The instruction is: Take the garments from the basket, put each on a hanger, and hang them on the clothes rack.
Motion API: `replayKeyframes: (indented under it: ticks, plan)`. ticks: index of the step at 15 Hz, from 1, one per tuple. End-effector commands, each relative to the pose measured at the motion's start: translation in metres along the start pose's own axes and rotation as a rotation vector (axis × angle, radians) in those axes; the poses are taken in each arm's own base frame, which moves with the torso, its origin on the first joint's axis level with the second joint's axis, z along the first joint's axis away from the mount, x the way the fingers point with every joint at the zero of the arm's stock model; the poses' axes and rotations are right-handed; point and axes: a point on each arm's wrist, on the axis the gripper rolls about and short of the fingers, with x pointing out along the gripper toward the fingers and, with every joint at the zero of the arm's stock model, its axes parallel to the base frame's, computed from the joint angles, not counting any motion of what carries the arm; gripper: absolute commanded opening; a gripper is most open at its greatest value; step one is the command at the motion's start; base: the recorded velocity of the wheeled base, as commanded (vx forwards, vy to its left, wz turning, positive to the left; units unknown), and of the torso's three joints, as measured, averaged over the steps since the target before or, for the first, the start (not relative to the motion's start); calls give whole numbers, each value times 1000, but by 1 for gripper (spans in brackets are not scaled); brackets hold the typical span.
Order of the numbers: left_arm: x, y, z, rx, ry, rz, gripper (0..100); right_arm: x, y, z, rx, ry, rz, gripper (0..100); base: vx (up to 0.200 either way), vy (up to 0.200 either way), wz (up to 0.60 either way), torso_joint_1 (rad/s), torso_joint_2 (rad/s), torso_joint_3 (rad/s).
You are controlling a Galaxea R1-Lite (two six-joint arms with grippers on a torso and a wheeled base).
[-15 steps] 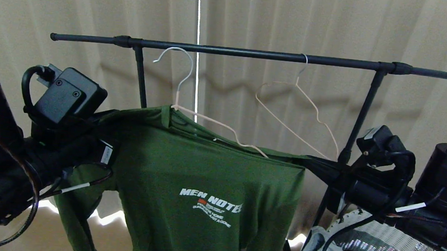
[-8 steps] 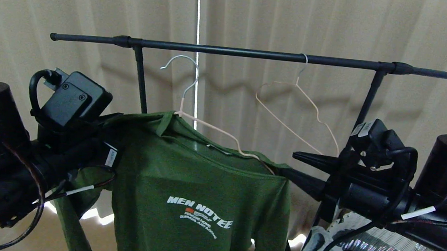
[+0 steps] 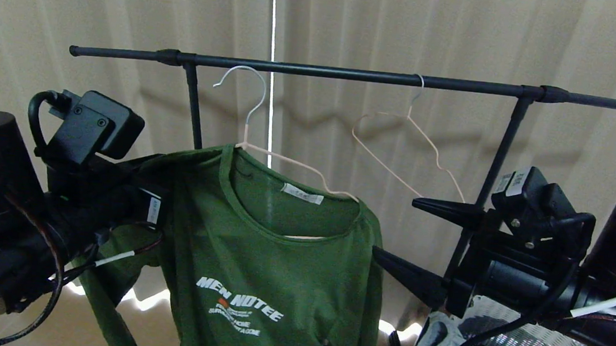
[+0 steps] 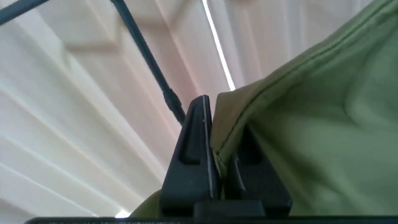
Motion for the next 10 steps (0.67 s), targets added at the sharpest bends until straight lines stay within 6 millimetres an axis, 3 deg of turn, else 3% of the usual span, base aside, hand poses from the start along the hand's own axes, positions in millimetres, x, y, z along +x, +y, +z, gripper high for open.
replayKeyframes:
  ticks: [1, 5, 10]
  plan:
    - [2, 5, 0, -5, 7, 35, 0, -8, 2, 0, -10, -8, 1, 100, 0, 0, 0, 0, 0, 0]
    - [1, 5, -1, -3, 11, 41, 0, -19, 5, -1, -25, -16, 4, 100, 0, 0, 0, 0, 0, 0]
    - [1, 2, -2, -1, 13, 24, 0, -6, 2, -5, -80, 15, 4, 100, 0, 0, 0, 0, 0, 0]
